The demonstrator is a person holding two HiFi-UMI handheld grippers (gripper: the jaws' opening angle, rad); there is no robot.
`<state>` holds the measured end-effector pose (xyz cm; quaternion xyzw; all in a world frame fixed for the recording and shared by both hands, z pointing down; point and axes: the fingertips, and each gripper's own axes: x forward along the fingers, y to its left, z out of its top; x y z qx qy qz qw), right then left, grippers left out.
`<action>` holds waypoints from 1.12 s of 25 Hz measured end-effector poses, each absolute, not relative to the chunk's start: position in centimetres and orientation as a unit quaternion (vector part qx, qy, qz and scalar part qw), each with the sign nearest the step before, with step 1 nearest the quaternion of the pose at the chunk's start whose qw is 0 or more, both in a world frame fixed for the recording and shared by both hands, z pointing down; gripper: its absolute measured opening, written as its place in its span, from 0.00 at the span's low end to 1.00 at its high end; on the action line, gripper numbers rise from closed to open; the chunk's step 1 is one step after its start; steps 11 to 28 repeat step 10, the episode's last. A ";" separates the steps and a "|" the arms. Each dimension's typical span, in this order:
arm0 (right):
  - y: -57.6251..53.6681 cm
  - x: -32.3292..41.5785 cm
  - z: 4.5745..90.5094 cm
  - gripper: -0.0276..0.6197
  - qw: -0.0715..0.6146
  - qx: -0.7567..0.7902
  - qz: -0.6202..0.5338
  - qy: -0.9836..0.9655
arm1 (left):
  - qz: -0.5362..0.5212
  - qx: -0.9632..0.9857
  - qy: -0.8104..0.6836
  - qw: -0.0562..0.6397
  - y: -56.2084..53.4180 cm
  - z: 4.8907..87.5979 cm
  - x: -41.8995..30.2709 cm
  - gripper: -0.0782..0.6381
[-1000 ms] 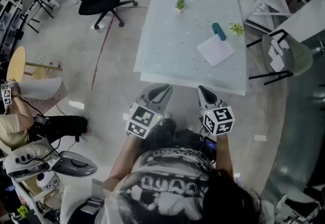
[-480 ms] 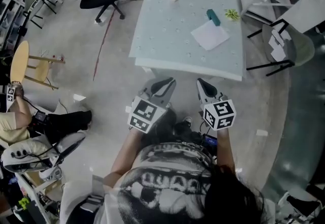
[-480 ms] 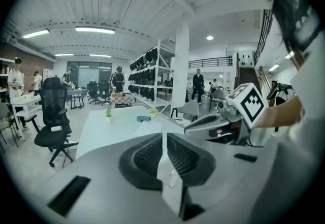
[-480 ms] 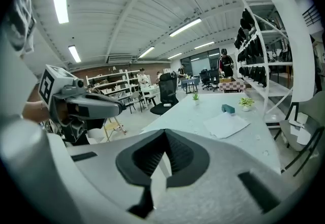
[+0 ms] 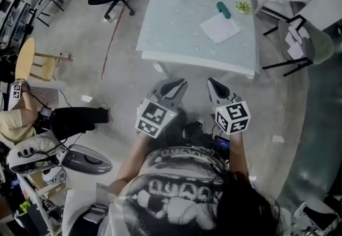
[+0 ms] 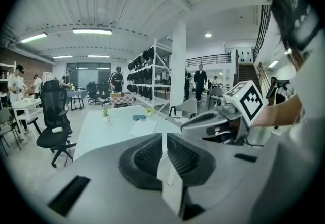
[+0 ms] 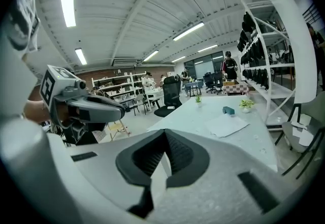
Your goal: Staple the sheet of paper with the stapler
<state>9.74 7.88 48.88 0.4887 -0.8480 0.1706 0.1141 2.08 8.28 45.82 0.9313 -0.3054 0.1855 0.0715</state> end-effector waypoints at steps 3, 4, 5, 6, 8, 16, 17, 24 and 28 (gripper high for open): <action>8.2 9.9 48.7 0.02 0.112 0.487 0.168 -0.850 | 0.186 0.931 -0.307 0.070 8.8 45.7 2.2 0.14; 8.3 10.1 48.6 0.02 0.111 0.487 0.167 -0.850 | 0.186 0.930 -0.308 0.069 9.0 45.7 2.3 0.14; 8.3 10.2 48.6 0.02 0.110 0.487 0.166 -0.850 | 0.187 0.930 -0.308 0.069 9.1 45.7 2.3 0.14; 8.3 10.3 48.6 0.02 0.109 0.487 0.166 -0.850 | 0.187 0.930 -0.308 0.068 9.2 45.7 2.4 0.14; 8.4 10.5 48.5 0.02 0.108 0.488 0.164 -0.851 | 0.187 0.930 -0.308 0.066 9.3 45.7 2.5 0.14; 8.4 10.7 48.4 0.02 0.108 0.488 0.162 -0.851 | 0.187 0.931 -0.308 0.064 9.5 45.6 2.7 0.14; 8.4 10.7 48.4 0.02 0.108 0.488 0.162 -0.851 | 0.187 0.931 -0.308 0.064 9.5 45.6 2.7 0.14; 8.4 10.7 48.4 0.02 0.108 0.488 0.162 -0.851 | 0.187 0.931 -0.308 0.064 9.5 45.6 2.7 0.14; 8.4 10.7 48.4 0.02 0.108 0.488 0.162 -0.851 | 0.187 0.931 -0.308 0.064 9.5 45.6 2.7 0.14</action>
